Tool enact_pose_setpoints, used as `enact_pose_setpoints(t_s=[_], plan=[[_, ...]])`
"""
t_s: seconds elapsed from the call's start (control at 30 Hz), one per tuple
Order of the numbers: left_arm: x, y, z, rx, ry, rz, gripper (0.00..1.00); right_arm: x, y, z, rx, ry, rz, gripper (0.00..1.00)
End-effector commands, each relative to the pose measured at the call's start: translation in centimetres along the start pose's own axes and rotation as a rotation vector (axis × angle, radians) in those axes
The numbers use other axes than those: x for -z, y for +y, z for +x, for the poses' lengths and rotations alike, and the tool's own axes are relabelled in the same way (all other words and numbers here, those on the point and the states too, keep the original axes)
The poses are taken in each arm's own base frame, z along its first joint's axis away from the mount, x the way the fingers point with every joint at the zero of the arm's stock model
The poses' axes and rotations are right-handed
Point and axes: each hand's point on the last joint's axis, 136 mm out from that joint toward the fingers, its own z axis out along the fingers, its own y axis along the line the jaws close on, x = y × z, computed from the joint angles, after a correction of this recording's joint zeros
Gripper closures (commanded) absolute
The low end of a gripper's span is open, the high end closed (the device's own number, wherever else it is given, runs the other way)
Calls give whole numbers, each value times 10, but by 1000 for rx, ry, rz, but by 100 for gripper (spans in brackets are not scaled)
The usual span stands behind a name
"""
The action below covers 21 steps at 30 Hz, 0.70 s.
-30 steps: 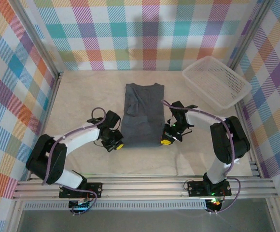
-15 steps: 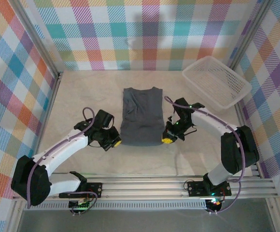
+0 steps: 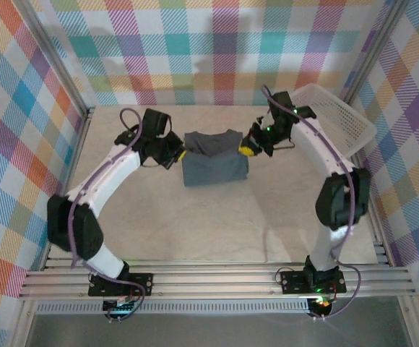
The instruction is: Fold and stack the t-shirts
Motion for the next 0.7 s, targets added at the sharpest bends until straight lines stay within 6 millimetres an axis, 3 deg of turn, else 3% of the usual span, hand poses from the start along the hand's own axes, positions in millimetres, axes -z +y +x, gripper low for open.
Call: enact_pose_setpoints(t_s=[0.0, 0.1, 0.13, 0.17, 0.2, 0.23, 0.3, 0.37, 0.47, 0.57, 0.67], plan=[[-37, -20, -39, -7, -23, 22, 100, -18, -7, -49, -71, -19, 1, 100], [-83, -29, -68, -32, -17, -6, 100, -41, -12, -99, -81, -49, -19, 100], [-99, -31, -76, -36, -12, -13, 100, -53, -15, -113, -97, -39, -46, 89], [-111, -30, -81, -34, -7, -20, 90, -63, -17, -123, -116, -23, -82, 72], [-121, -30, -88, -29, -9, -25, 71, -72, -24, -134, -140, -14, -98, 58], [-124, -34, -95, -34, -28, -20, 62, -74, -27, -142, -137, -22, -101, 50], [-114, -49, -102, -52, -68, 24, 56, -70, -28, -151, -83, -68, -83, 41], [-97, -56, -99, -59, -87, 29, 56, -56, -18, -153, -24, -107, -83, 39], [-72, -52, -72, -58, -84, 24, 56, -31, -2, -144, 50, -161, -89, 39], [-63, -31, -19, 14, -23, 20, 57, -6, 4, -121, 86, -203, -90, 42], [-67, -11, 42, 134, 46, 29, 57, 16, 11, -86, 138, -260, -147, 43]])
